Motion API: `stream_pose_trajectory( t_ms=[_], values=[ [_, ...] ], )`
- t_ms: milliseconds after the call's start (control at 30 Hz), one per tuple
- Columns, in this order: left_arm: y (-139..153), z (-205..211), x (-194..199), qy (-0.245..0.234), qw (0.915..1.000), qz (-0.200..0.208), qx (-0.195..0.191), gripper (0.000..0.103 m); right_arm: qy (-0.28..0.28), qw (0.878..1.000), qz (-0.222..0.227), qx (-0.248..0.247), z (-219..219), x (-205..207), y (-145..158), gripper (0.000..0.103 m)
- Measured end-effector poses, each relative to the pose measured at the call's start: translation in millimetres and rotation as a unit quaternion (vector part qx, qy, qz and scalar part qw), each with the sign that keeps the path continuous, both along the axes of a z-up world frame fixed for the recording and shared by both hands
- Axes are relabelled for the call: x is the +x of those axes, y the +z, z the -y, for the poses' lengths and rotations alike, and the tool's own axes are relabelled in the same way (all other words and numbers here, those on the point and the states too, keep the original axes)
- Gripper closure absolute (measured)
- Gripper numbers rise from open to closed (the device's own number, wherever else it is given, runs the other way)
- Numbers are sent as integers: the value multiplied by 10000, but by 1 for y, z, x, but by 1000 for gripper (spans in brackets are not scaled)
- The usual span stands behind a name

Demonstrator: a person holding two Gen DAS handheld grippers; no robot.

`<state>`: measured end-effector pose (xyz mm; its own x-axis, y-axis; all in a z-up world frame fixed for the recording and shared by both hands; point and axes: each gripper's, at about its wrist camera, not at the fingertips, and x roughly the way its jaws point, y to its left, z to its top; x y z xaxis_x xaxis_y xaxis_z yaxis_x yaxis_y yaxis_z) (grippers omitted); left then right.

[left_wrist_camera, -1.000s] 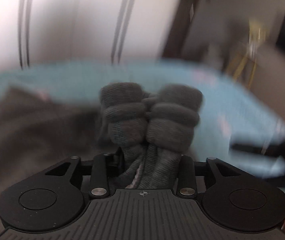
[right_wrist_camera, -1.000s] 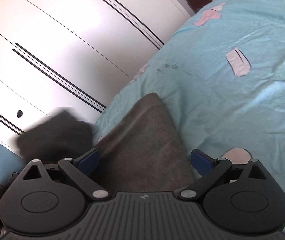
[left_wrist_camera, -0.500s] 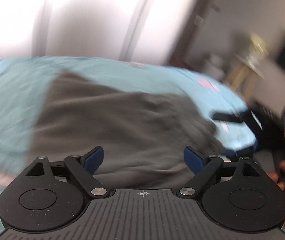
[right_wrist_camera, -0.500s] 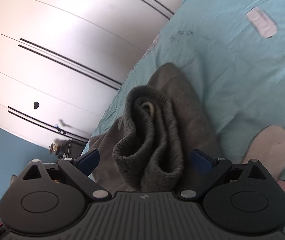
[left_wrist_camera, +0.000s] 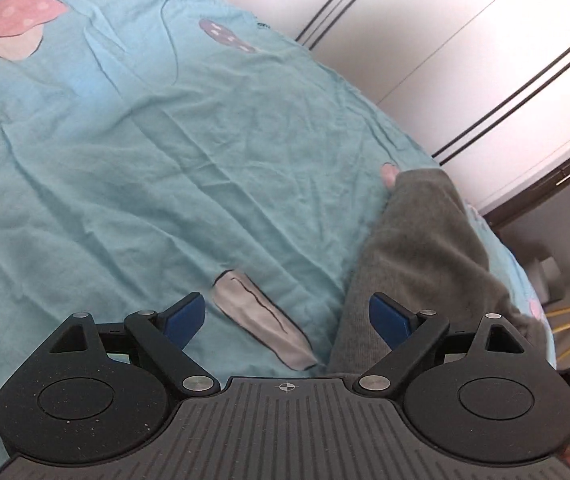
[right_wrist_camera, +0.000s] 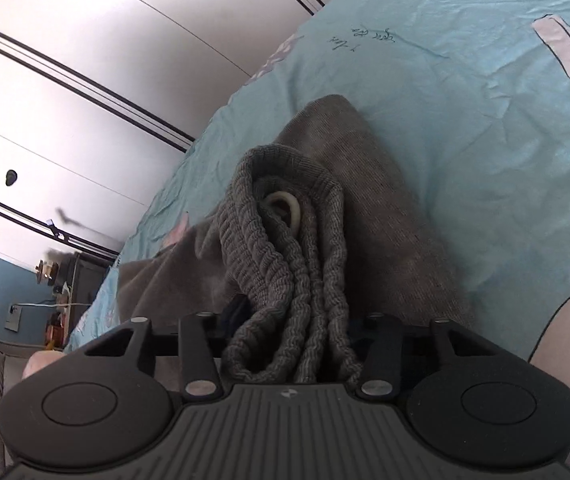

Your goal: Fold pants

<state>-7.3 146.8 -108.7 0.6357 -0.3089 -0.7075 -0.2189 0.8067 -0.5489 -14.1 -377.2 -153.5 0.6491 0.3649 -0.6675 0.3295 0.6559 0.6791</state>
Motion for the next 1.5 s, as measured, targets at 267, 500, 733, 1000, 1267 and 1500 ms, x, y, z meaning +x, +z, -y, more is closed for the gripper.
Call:
stream_pose_trajectory(
  t_ms=[267, 500, 733, 1000, 1267, 1500],
  values=[
    [-7, 6, -3, -146, 9998, 5, 141, 10, -186, 9862, 1413, 840, 21, -20, 25, 62],
    [-5, 11, 0, -379, 9993, -4, 79, 10, -29, 9997, 258, 12, 31, -14, -9, 39],
    [12, 37, 26, -1214, 9926, 16, -20, 9, 404, 9902, 171, -1327, 23, -13, 19, 5],
    [6, 85, 75, -2459, 9683, -25, 447, 9, 797, 9941, -312, -671, 39, 11, -6, 5],
    [-15, 109, 125, -3587, 9331, -226, 136, 11, 1593, 9867, -190, -261, 42, 42, -27, 5],
    [-37, 112, 151, -4397, 8951, -358, -641, 13, 2163, 9763, -54, -97, 36, 62, -32, 7]
  ],
)
